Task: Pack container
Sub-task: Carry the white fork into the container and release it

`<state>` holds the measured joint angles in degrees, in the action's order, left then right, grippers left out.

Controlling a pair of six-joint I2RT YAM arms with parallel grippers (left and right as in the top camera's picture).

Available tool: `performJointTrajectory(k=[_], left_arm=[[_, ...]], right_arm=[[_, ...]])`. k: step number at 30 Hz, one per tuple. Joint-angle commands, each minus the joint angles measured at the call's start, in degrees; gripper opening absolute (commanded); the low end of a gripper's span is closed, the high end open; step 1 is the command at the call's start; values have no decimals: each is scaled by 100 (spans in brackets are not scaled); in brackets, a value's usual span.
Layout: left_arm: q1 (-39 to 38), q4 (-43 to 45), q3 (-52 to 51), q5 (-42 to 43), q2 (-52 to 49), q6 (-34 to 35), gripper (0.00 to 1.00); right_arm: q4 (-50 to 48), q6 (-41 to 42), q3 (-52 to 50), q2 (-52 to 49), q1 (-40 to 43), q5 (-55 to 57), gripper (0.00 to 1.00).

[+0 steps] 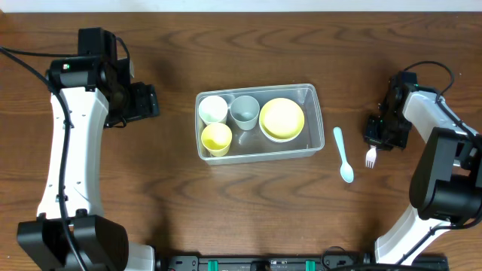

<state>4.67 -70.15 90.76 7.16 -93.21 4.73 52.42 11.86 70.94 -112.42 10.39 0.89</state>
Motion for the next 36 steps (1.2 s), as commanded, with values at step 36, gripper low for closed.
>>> performJointTrajectory(k=[36], left_arm=[[13, -7, -28, -9, 105, 50, 83]], right_arm=[[1270, -5823, 1718, 706, -4391, -1014, 1]])
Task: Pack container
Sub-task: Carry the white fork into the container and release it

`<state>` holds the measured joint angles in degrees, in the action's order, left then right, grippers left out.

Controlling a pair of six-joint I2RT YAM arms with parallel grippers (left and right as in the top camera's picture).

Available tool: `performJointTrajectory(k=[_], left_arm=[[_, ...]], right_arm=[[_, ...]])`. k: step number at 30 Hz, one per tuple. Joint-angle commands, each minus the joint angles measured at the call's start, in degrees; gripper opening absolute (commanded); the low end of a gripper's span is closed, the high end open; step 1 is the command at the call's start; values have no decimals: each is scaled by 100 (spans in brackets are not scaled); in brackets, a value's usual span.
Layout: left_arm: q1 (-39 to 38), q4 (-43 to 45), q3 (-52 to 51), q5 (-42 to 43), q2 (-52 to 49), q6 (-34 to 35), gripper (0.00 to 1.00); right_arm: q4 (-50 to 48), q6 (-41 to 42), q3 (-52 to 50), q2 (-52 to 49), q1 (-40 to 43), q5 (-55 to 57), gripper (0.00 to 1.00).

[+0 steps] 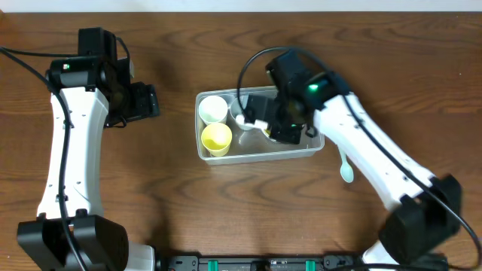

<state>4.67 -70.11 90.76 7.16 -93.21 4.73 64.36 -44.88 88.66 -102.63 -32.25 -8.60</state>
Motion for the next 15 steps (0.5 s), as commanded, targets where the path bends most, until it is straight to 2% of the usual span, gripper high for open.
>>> performJointTrajectory(k=[1, 6, 8, 9, 10, 12, 13, 15], left_arm=[[13, -11, -28, -7, 105, 50, 83], [15, -11, -28, -9, 105, 48, 83], [15, -9, -28, -9, 105, 50, 83], [15, -9, -28, -7, 105, 50, 83], [15, -9, -28, -9, 105, 50, 83], [15, -9, -28, -9, 105, 50, 83], [15, -11, -28, -9, 105, 50, 83], [15, -11, -28, -9, 105, 50, 83]], right_arm=[[111, -149, -55, -372, -151, -66, 1], [278, -144, -55, -616, -188, -66, 6], [310, -144, -55, -625, -186, -63, 13], [321, -142, -55, -623, -184, -63, 26], [326, -114, -55, -623, -184, -59, 51], [317, 0, -55, -623, -184, -20, 77], [310, 35, -55, -623, -184, -15, 85], [278, 129, -52, -588, -184, -20, 89]])
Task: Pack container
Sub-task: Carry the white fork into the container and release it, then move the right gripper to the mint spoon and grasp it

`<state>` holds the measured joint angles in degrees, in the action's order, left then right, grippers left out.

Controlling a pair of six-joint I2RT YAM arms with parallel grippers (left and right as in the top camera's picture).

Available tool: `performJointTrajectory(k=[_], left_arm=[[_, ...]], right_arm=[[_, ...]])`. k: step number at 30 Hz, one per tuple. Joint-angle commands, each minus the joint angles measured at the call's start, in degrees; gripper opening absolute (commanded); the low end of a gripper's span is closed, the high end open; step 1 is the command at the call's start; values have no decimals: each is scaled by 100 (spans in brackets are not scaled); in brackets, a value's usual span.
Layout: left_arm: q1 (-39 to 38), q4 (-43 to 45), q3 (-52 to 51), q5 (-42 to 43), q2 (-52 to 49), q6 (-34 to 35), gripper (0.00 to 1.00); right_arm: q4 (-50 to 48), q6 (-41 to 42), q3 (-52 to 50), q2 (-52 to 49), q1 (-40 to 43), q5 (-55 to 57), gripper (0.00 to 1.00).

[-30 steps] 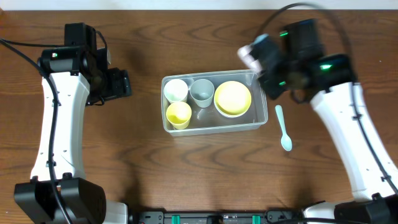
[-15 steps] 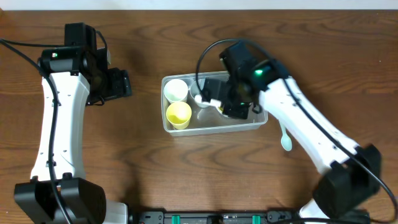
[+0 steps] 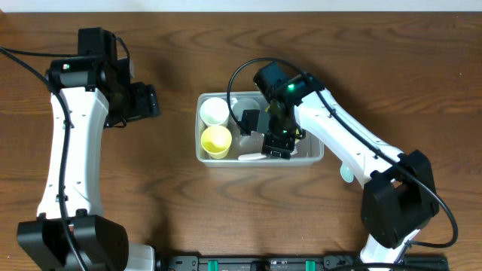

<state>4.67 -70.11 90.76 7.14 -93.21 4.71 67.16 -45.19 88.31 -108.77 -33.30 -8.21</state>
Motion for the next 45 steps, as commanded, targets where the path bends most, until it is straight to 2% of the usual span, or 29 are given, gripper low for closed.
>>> performJointTrajectory(k=[1, 5, 7, 13, 18, 20, 26, 36, 45], left_arm=[[15, -11, -28, -4, 105, 52, 83], [15, -11, -28, -4, 105, 52, 83], [15, -11, -28, -7, 105, 52, 83], [15, -11, -28, -7, 105, 52, 83], [15, -13, -28, -7, 105, 52, 83], [15, -13, -28, -7, 105, 52, 83], [15, -11, -28, -4, 105, 52, 83], [15, -11, -28, -4, 105, 52, 83], [15, -15, -28, -4, 105, 52, 83]], right_arm=[[-28, 188, -13, 57, -79, -57, 89], [-160, 398, 140, 415, -57, -22, 89], [-238, 776, 271, 726, 15, 160, 90], [-468, 2677, 459, 1690, 798, 662, 88], [-286, 4426, 455, 1897, 1943, 662, 99], [-127, 4782, 389, 1805, 2428, 566, 99], [-26, 4765, -271, 1436, 3027, 365, 99], [-820, 4728, -2063, 984, 3023, 369, 93], [-1652, 4837, -3018, 920, 3025, 802, 88]])
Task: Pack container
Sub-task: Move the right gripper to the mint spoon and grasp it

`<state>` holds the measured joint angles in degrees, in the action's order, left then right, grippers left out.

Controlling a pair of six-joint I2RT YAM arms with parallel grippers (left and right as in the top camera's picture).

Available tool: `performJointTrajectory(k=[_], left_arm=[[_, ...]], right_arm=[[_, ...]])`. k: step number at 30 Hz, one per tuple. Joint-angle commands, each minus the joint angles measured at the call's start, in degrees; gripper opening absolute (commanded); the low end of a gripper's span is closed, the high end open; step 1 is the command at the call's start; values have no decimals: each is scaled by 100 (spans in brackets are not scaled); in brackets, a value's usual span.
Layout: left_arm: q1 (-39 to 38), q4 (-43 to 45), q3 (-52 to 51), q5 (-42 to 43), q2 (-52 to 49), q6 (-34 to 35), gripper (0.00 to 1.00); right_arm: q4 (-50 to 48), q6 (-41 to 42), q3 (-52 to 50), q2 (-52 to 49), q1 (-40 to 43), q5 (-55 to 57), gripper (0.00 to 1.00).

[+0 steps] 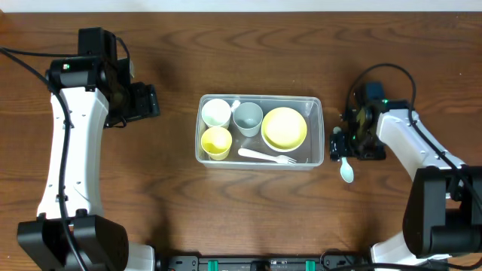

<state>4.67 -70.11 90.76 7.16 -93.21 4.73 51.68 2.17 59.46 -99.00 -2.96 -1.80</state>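
The clear plastic container [316,154] sits mid-table. It holds a white cup [216,112], a grey cup [247,117], a yellow cup [216,140], a yellow bowl [284,127] and a white fork [267,156] lying along its front wall. A light blue spoon [346,171] lies on the table just right of the container. My right gripper [349,141] is over the spoon's handle and looks open, with only the spoon's bowl showing below it. My left gripper [148,101] is open far to the left, holding nothing.
The brown wooden table [248,218] carries nothing else. The left arm stands along the left side and the right arm curves in from the right edge. A black rail runs along the front edge.
My right gripper was over the container's front, with the fork lying below it. It is now out of the container, at the blue spoon on the right. The fork stays in the container.
At first my right gripper was at the white fork on the table, right of the spoon. Then it was over the container with the fork. The fork then lay on the container's floor. Now the gripper is at the spoon. The left arm never moved.
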Motion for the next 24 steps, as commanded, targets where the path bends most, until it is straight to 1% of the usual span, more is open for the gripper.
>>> performJointTrajectory(k=[1, 7, 13, 16, 20, 24], left_arm=[[15, -17, -28, -9, 105, 50, 83], [15, -39, -28, -7, 105, 50, 83], [15, -37, -28, -9, 105, 50, 83], [15, -37, -28, -9, 105, 50, 83], [15, -37, -28, -7, 105, 50, 83], [15, -37, -28, -7, 105, 50, 83]], right_arm=[[-216, 98, -197, -79, -9, 164, 88], [-605, 17, -334, -264, -11, 179, 86], [-734, -57, -337, -431, -11, 179, 85], [-734, -55, -337, -431, -11, 179, 81], [-756, -55, -337, -431, -11, 179, 67], [-833, -55, -337, -431, -11, 177, 57]])
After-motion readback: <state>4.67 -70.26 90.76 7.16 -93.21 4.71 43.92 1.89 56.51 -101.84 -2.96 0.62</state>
